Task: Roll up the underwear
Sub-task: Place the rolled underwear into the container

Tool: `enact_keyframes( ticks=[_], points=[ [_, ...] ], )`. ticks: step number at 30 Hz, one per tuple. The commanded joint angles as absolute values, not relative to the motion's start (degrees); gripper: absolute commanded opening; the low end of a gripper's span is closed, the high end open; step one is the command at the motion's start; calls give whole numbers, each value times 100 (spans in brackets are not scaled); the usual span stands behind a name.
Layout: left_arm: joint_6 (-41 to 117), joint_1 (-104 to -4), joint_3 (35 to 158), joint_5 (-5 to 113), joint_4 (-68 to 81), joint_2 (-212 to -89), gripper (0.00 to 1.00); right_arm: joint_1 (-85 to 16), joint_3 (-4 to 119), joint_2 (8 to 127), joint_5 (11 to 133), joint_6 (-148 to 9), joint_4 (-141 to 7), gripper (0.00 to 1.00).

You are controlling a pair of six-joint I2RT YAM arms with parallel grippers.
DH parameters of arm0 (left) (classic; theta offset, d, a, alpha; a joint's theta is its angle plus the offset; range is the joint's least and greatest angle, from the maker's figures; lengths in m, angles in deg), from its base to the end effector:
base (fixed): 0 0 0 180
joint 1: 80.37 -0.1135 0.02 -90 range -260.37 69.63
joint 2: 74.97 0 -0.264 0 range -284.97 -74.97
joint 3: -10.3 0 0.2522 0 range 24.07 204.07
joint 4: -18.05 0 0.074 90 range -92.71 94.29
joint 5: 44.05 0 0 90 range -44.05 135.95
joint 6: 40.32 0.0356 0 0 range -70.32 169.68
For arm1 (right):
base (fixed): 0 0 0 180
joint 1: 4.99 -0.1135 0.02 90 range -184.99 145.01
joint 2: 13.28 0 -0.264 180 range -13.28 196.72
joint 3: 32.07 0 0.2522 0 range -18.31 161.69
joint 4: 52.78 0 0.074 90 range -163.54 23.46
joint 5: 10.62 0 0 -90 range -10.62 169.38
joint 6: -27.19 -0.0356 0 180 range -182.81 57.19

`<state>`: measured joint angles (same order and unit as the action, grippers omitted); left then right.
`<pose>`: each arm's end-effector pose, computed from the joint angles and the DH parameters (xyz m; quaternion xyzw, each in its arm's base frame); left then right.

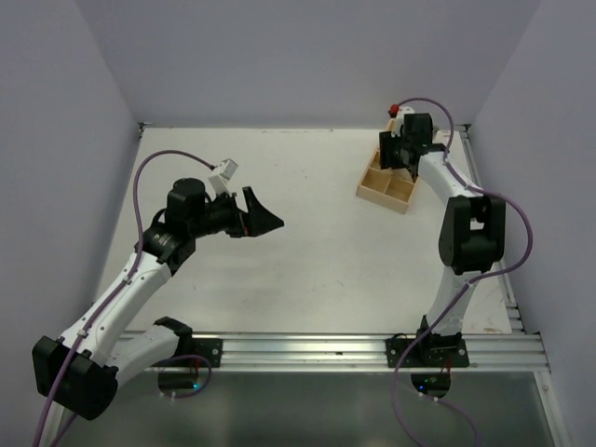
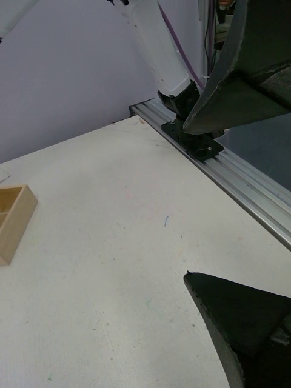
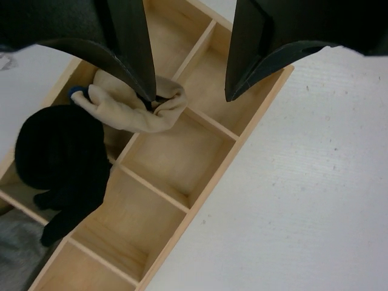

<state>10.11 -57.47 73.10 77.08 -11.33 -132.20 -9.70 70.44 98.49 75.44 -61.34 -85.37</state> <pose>0.1989 -0.1040 0.3178 0.0280 0.8198 -0.4650 0.3332 0.4467 0.0393 0.2450 -0.0632 0.9104 0.0429 0.4066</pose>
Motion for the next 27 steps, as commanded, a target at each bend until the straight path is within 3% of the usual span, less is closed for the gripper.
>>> enact_keyframes(
  ticks=[1, 6, 11, 27],
  points=[
    [995, -5769, 7364, 7680, -1153, -13130, 100, -939, 7308, 9360, 8008, -6071, -8042, 54],
    [995, -5769, 7364, 7662, -1197, -13104, 100, -851, 7968, 9799, 8062, -6193, -8384, 50],
    [987, -5769, 7355, 7662, -1206, -13104, 100, -833, 8496, 10195, 8096, -6202, -8737, 53],
    [978, -5769, 7258, 7680, -1127, -13139, 100, -596, 7732, 10195, 7746, -6571, -8527, 49]
  ],
)
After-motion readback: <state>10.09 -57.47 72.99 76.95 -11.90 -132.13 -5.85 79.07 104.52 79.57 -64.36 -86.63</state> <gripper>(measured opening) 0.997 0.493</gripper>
